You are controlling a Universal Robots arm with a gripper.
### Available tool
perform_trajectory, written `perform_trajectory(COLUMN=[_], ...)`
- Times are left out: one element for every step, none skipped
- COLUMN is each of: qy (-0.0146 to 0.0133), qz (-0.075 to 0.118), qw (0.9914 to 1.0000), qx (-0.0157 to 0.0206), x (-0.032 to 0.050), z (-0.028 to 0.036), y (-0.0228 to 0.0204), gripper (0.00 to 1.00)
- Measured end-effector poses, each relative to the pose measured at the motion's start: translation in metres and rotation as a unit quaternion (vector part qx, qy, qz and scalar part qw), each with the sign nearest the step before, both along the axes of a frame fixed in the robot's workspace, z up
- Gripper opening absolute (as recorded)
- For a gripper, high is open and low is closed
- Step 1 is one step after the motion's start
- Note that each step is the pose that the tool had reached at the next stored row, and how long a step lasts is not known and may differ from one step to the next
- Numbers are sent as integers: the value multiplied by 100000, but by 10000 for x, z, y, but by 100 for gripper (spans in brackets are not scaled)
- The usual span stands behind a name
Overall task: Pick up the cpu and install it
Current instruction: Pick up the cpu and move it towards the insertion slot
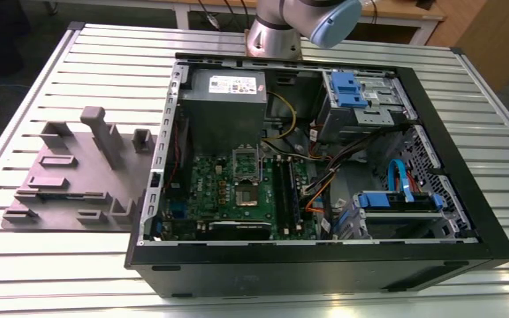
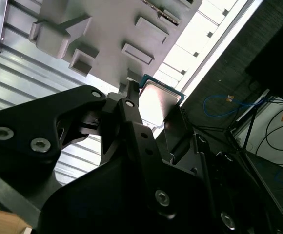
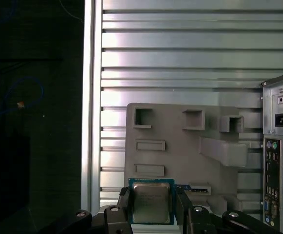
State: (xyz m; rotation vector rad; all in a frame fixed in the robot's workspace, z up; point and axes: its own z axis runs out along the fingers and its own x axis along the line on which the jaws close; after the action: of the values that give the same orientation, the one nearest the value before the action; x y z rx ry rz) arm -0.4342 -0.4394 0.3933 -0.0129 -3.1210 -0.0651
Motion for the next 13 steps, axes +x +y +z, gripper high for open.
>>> perform_trajectory(qy=[4,6,10,9,6,3,8,1,3,1,4,1,0], qz=[2,6,9,6,8,7,8,9,7,7,6,3,4], qw=[100000,100000,100000,100000,100000,100000,100000,100000,100000,100000,100000,100000,100000], qx=[-2,-4,-6,-6,-3,0,-5,1,-1,-1,-2,0,1], x=[0,1,4,7,11,15,22,29,36,43,50,56,62], z=[0,1,1,1,1,0,1,0,0,0,0,0,0], y=[0,0,0,0,0,0,0,0,0,0,0,0,0], gripper=[45,45,45,45,45,45,45,45,45,45,45,45,45])
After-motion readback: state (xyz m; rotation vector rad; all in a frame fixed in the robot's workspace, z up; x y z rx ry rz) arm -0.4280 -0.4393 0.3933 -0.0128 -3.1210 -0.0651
